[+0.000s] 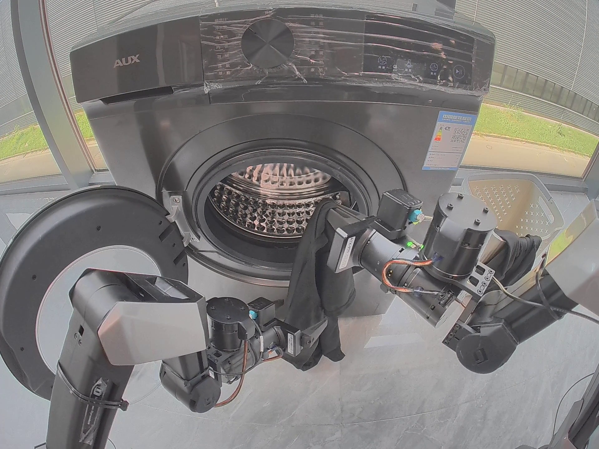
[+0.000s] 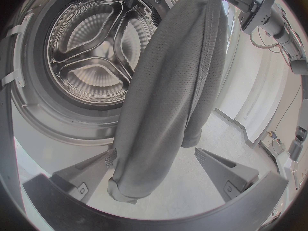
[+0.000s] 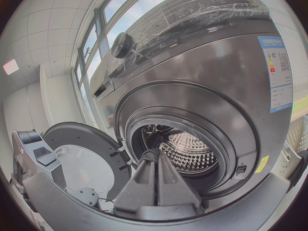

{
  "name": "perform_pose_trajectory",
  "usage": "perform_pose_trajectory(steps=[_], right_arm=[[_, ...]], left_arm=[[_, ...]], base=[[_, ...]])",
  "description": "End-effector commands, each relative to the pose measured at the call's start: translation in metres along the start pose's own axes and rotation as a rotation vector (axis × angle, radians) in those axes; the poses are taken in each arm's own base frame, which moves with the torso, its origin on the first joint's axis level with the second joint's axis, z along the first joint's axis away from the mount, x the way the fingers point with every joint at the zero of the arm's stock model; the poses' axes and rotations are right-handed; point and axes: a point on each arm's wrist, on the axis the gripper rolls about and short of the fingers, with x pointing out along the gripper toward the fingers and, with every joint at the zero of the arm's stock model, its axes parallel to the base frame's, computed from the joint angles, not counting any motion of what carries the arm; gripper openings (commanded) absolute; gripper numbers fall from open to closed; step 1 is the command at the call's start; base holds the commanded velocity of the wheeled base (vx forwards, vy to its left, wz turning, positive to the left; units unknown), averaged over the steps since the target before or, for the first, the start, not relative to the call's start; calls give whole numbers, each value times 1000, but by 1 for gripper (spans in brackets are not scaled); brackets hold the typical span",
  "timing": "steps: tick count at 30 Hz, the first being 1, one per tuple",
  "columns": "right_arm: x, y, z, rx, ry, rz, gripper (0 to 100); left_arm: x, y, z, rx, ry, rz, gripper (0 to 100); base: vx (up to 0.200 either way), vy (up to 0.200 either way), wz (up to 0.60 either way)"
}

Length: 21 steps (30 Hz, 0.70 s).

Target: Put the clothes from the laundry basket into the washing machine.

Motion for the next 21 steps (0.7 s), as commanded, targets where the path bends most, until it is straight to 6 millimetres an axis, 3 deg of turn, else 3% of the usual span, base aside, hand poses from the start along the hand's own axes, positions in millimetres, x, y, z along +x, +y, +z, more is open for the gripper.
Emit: perform_pose_trajectory(steps=[1, 9, 21], right_arm=[[0, 0, -1, 1, 1, 1, 0], [-2, 0, -1, 0, 3, -1, 0], [-4, -5, -4, -2, 14, -28, 0]], left_arm=[[17, 6, -8, 7, -31, 16, 100], [31, 26, -13, 10, -73, 163, 100], [23, 52, -4, 29, -89, 257, 100]], base=[[0, 0, 0], [0, 0, 0], [0, 0, 0]])
